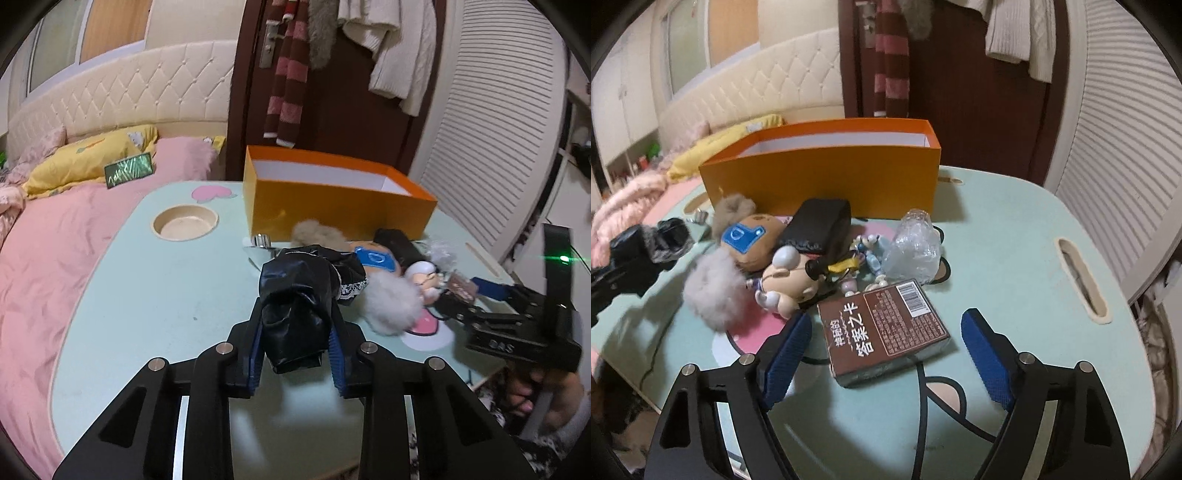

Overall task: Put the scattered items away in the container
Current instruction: 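Grasp the black lace cloth with the left gripper while the right gripper grasps the brown carton, then lower the cloth and carton into the orange box and open both grippers, then withdraw both grippers from the box back over the table, then grasp the silver stand with the left gripper while the right gripper grasps the plastic bag, then carry the silver stand and plastic bag over the orange box and release both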

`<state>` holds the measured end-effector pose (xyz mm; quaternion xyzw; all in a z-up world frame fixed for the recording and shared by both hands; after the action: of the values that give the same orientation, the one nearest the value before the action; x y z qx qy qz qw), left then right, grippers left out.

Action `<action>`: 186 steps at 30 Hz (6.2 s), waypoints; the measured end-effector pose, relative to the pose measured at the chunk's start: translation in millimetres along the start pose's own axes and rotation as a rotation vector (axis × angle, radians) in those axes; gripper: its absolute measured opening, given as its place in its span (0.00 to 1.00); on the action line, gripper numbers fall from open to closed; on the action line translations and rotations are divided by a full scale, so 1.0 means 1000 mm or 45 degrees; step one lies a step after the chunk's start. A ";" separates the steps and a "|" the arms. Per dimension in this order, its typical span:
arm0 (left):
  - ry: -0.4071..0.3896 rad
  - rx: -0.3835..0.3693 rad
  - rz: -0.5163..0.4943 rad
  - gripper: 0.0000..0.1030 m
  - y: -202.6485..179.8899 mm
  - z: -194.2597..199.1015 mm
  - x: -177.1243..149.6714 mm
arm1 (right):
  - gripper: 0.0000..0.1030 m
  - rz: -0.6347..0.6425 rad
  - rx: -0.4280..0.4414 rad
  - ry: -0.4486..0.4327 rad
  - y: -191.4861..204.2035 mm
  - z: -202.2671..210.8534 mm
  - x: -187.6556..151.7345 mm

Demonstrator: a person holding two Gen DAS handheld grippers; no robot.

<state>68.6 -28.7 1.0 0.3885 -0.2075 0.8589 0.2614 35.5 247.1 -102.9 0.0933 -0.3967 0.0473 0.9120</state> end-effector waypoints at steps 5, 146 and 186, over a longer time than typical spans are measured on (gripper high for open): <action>-0.042 -0.037 0.039 0.30 0.004 0.013 0.008 | 0.55 0.018 0.033 0.001 -0.001 0.000 0.002; 0.181 0.285 0.054 0.83 0.031 -0.065 0.054 | 0.29 -0.059 0.187 0.134 -0.040 -0.057 0.064; 0.090 -0.002 -0.054 0.33 -0.017 -0.058 0.106 | 0.29 0.244 0.317 0.012 -0.019 -0.014 0.093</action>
<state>-13.3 47.7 50.6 0.3621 -0.1904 0.8662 0.2870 111.3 232.8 -46.6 0.1672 -0.3908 0.1833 0.8864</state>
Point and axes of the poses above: each gripper's, at about its wrist camera, not at the fingertips, and z roughly against the way its jaws point, y to its left, x to its top, the point moved 4 cm from there along -z, roughly the way its jaws point, and after that the axes turned 1 degree about -x, right-handed, at the moved point
